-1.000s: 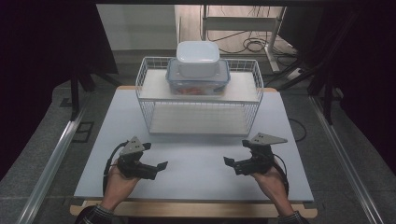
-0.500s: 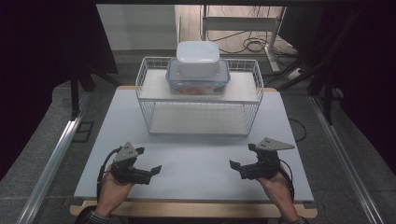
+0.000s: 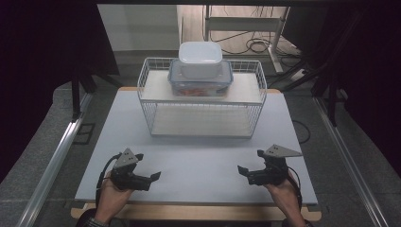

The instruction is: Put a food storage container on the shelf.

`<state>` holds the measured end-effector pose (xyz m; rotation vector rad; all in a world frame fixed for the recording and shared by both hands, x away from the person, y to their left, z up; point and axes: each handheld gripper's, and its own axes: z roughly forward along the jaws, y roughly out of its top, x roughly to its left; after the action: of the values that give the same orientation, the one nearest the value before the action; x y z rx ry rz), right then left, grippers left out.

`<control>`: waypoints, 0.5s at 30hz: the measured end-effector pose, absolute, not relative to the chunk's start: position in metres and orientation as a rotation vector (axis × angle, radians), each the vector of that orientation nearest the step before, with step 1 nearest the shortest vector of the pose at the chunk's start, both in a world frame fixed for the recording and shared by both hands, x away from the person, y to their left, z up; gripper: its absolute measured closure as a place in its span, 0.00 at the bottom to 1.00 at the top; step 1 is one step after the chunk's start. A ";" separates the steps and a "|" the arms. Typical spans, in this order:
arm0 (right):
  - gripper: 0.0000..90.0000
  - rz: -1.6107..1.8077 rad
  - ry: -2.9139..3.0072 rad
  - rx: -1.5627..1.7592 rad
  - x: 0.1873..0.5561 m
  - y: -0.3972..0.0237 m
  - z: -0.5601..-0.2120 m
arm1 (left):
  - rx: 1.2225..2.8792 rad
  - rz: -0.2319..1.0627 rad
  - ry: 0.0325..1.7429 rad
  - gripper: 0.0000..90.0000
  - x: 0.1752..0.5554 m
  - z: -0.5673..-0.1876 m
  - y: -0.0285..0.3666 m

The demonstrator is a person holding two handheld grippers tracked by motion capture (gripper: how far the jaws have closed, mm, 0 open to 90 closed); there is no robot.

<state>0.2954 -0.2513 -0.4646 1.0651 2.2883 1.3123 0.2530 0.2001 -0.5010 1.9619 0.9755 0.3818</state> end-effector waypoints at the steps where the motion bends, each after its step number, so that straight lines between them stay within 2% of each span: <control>1: 0.00 1.310 2.288 1.069 0.295 -0.252 -0.466 | 1.963 0.381 0.977 0.04 0.253 -0.502 0.200; 15: 0.00 1.264 2.304 1.104 0.292 -0.262 -0.481 | 1.988 0.392 0.988 0.04 0.254 -0.516 0.198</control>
<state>0.2915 -0.2623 -0.4813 1.1044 2.3036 1.2642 0.2541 0.1983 -0.5160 1.9876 0.9884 0.3916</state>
